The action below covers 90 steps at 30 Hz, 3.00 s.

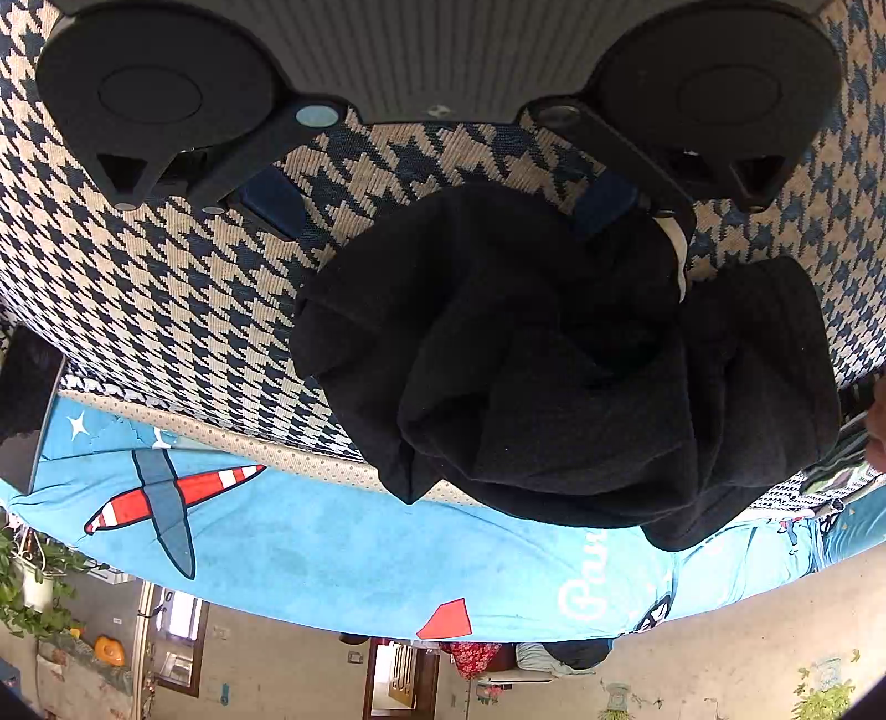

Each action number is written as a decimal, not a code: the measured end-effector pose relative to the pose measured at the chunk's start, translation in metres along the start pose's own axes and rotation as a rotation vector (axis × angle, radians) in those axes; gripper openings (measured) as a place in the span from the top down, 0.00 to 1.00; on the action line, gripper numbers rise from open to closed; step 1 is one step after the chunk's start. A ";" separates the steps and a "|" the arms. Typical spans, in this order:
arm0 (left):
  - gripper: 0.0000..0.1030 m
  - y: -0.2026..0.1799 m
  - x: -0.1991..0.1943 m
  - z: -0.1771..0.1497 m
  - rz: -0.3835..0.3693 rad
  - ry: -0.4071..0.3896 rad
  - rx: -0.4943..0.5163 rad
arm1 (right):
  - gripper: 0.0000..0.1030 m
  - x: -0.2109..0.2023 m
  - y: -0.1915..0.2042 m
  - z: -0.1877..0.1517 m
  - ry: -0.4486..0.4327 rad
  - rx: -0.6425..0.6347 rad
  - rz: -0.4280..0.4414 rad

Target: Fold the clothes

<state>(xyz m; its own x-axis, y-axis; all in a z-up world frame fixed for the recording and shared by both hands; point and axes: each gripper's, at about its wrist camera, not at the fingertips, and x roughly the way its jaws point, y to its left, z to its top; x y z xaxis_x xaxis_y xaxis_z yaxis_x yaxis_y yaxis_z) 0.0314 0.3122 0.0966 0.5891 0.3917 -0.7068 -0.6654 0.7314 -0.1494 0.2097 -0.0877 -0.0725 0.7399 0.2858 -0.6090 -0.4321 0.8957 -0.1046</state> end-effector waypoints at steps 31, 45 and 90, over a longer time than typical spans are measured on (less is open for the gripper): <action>0.00 -0.178 -0.015 -0.158 -0.185 0.105 0.427 | 0.00 0.000 0.000 0.001 0.001 -0.001 0.002; 0.00 -0.204 -0.006 -0.176 -0.213 0.138 0.536 | 0.00 -0.001 0.001 0.001 0.001 -0.001 0.003; 0.00 -0.223 -0.004 -0.164 -0.218 0.185 0.488 | 0.00 -0.063 0.021 0.025 0.312 0.237 -0.179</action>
<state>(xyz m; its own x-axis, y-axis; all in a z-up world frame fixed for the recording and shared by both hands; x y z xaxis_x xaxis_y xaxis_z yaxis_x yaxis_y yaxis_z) 0.1022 0.0555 0.0193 0.5696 0.1302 -0.8116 -0.2227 0.9749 0.0001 0.1669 -0.0787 -0.0162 0.5850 0.0350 -0.8103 -0.1539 0.9857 -0.0686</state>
